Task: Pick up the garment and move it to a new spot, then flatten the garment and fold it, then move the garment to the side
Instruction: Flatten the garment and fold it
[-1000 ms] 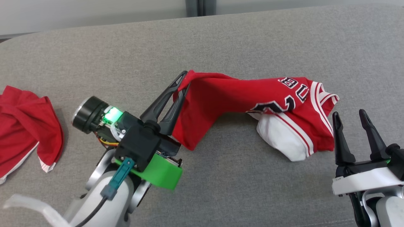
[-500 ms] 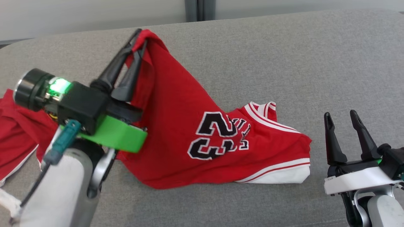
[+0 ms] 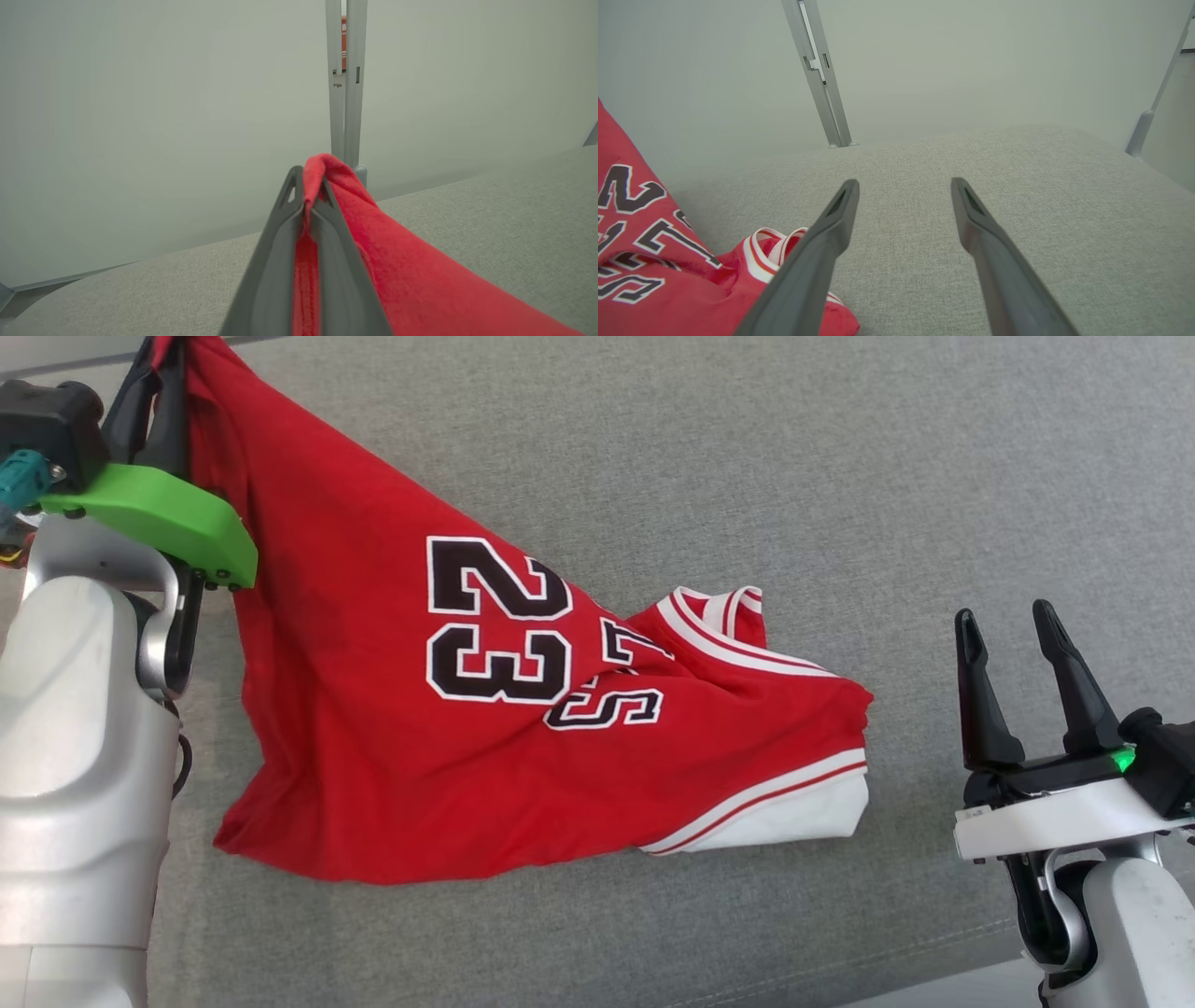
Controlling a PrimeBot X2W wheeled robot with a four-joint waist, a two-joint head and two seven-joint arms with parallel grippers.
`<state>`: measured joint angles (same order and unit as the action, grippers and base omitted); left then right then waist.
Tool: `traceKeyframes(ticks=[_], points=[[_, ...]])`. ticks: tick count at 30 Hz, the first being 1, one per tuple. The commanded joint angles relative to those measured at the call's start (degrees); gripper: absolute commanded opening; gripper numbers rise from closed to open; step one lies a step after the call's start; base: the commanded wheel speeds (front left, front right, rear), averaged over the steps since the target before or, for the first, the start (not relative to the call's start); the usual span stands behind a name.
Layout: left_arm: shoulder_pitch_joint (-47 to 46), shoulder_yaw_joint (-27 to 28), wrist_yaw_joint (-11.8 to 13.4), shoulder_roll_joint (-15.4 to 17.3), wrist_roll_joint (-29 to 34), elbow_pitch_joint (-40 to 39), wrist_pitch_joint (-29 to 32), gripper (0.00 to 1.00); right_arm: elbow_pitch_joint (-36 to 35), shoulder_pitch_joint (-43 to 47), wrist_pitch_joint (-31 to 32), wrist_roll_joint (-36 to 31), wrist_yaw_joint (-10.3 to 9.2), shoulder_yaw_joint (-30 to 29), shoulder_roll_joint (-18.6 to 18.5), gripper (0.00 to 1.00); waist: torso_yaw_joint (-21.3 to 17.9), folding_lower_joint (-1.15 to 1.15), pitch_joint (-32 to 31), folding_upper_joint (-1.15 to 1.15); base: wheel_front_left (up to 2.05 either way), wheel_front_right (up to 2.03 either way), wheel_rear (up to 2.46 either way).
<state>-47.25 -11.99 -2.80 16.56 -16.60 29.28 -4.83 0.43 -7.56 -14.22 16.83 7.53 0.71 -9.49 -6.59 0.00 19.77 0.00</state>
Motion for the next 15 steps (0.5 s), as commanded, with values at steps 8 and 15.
traceKeyframes(ticks=[8, 15], points=[[-2.8, 1.9, -1.0, -1.7, -2.8, 13.5, -8.2, 1.00, -0.2, -1.7, -0.7, -0.4, -0.08, 0.9, -0.8, 1.00, -2.1, 0.00, 1.6, 0.00, 0.00, 0.00, 0.00], [8.9, 4.4, 4.5, -3.3, -0.3, 3.0, -10.4, 1.00, -0.4, 0.2, -0.5, -1.0, -0.08, 2.0, -1.6, 1.00, 0.7, 0.00, -2.1, 0.00, 0.00, 0.00, 0.00]])
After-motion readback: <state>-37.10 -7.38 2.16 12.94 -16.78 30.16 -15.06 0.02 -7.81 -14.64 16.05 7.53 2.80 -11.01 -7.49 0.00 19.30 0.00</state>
